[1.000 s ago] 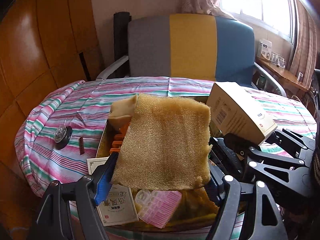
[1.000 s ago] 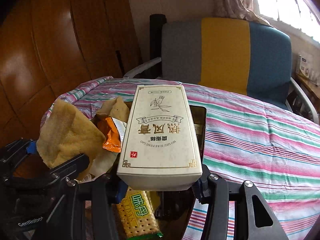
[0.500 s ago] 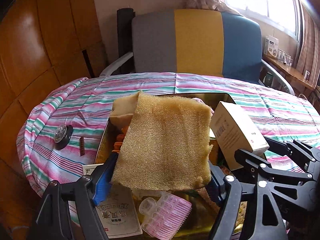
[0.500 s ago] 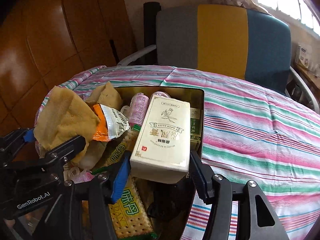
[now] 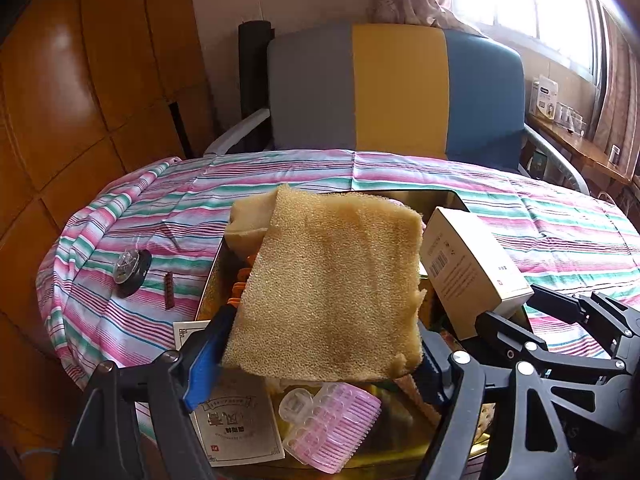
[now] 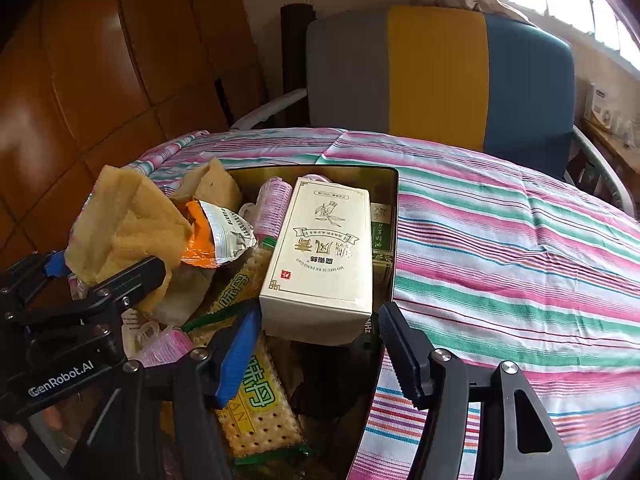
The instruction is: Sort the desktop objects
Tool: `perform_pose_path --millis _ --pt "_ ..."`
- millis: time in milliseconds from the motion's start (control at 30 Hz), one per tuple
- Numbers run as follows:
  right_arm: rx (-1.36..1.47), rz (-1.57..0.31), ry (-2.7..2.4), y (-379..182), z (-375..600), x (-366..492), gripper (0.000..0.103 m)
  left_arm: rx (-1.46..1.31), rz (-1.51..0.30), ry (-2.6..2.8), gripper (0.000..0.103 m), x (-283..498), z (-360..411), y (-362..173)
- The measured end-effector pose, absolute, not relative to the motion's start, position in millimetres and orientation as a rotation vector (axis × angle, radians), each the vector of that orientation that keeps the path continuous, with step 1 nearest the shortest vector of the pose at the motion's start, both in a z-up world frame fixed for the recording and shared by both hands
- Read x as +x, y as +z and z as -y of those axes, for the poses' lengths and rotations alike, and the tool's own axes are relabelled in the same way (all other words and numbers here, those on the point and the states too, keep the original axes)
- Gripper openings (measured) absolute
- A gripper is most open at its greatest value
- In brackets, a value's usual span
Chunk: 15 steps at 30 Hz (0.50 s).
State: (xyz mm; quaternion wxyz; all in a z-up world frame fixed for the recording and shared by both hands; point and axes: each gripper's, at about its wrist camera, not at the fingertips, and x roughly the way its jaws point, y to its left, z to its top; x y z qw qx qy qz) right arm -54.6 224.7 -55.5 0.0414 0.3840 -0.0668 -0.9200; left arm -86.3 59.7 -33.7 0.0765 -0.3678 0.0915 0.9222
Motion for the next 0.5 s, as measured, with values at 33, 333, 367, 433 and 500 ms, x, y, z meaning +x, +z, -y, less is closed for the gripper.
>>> perform_pose_path --millis 33,333,367,433,500 --pt "1.173 0.203 -2.818 -54.8 -224.5 -53.3 0.064 -1.098 -0.273 2.768 0.081 -85.2 -59.3 -32.5" --pt "1.135 0.205 -2.832 -45.5 -221.7 -36.5 0.067 -1.040 -0.271 2.835 0.081 -64.0 -55.3 -15.6" --pt "1.129 0.205 -2.834 -44.2 -221.0 -34.0 0.067 -1.038 -0.270 2.841 0.081 -61.3 -54.6 -13.5" --pt "1.117 0.204 -2.837 -41.5 -219.3 -29.0 0.068 -1.034 -0.272 2.855 0.081 -55.6 -53.7 -9.1" --pt "1.103 0.204 -2.838 -38.2 -217.0 -23.1 0.069 -1.027 -0.272 2.868 0.081 -48.1 -53.2 -3.9"
